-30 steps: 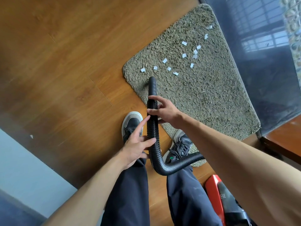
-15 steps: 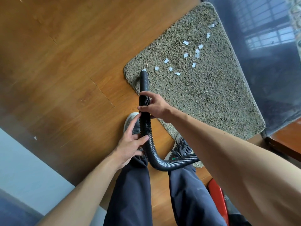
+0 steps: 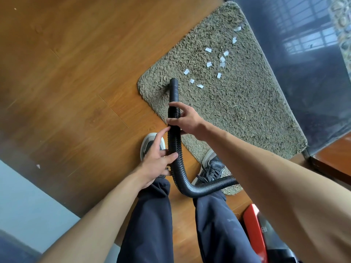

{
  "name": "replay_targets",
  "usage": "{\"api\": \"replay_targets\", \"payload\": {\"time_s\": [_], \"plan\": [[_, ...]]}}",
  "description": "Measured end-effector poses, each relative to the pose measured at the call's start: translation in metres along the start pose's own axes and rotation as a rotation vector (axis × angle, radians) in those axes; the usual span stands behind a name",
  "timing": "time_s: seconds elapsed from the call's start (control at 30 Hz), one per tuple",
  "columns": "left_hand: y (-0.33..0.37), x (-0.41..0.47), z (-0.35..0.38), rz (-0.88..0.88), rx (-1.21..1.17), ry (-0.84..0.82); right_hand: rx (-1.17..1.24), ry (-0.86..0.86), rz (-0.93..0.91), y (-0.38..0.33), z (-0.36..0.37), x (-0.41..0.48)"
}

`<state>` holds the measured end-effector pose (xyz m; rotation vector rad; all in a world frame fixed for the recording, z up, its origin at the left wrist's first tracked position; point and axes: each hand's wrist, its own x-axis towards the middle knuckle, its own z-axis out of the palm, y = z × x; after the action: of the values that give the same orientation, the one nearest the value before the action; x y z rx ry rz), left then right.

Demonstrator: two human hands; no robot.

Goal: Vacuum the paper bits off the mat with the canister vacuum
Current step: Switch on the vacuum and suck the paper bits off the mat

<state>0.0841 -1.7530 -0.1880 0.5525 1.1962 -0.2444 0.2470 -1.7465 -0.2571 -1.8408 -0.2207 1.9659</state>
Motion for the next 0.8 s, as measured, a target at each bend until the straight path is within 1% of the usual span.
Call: {"api": "replay_targets", "payload": {"time_s": [0.47, 0.63, 0.8], "plan": [[0.021, 0.016, 0.018, 0.050, 0.139, -0.012, 0.110, 0.077, -0.022, -0.004, -0.034, -0.002], [0.022, 0.016, 0.027, 0.042, 0.176, -0.012, 0.150, 0.089, -0.018, 0.002, -0.039, -0.007], [0.019, 0.011, 0.027, 0.026, 0.165, -0.025, 0.155, 0.085, -0.025, 0.007, -0.036, -0.008]]}}
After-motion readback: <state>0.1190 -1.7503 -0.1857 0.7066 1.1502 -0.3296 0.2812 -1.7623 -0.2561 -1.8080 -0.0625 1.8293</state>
